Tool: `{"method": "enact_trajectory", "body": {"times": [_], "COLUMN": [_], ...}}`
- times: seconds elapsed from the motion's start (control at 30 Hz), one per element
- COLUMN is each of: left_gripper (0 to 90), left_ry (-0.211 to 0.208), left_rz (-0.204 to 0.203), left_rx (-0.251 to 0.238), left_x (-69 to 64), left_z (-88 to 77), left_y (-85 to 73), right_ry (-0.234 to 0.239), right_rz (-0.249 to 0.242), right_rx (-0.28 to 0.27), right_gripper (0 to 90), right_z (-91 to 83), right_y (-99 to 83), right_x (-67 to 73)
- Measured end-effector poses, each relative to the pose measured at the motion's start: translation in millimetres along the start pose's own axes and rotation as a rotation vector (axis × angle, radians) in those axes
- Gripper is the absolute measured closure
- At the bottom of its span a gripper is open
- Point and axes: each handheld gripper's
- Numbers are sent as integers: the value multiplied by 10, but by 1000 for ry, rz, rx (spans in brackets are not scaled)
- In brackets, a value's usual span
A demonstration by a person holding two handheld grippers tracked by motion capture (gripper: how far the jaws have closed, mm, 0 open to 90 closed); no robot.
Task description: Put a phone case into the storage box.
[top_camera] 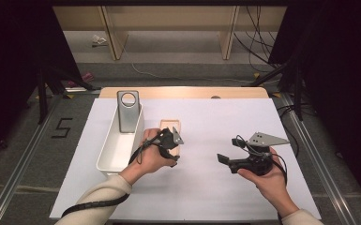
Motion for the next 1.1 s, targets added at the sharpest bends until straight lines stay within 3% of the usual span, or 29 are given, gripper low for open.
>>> {"method": "enact_trajectory", "body": {"times": [0.07, 0.1, 0.13, 0.17, 0.23, 0.37, 0.6, 0.7, 0.83, 1.1], "left_gripper": [261, 252, 247, 251, 282, 303, 318, 318, 319, 320], "left_ry": [0, -6, -6, -25, -27, -8, -18, -23, -9, -16], "left_rz": [22, 81, 81, 141, 208, 272, 341, 343, 396, 395], "left_rx": [5, 28, 28, 63, 99, 137, 167, 179, 216, 234], "left_x": [-3, 8, 8, 32, 43, 65, 60, 58, 70, 100], "left_z": [-12, -40, -40, -41, -24, 12, 109, 140, 219, 303], "left_y": [12, 41, 41, 54, 55, 71, 108, 104, 85, 33], "right_ry": [-2, -3, -2, -2, -2, -1, 2, 3, 4, 4], "right_rz": [3, 3, 4, 3, 3, 3, 4, 4, 1, 1], "right_rx": [0, -2, -4, -2, 1, 1, 1, 1, 2, 2], "right_gripper": [161, 161, 161, 161, 161, 161, 161, 161, 161, 161], "right_z": [1, 1, 2, 0, 2, 6, 7, 7, 8, 9], "right_y": [-1, 1, 1, 0, -1, -1, -3, -2, -2, -2], "right_x": [-1, -2, -1, -1, -1, -2, -1, -1, 2, 2]}}
Point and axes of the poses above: each handheld gripper's, and its own axes: z roughly forward along the jaws, y roughly out of its top, x roughly to its left, and after that the axes turned 5 degrees about -y, right-handed
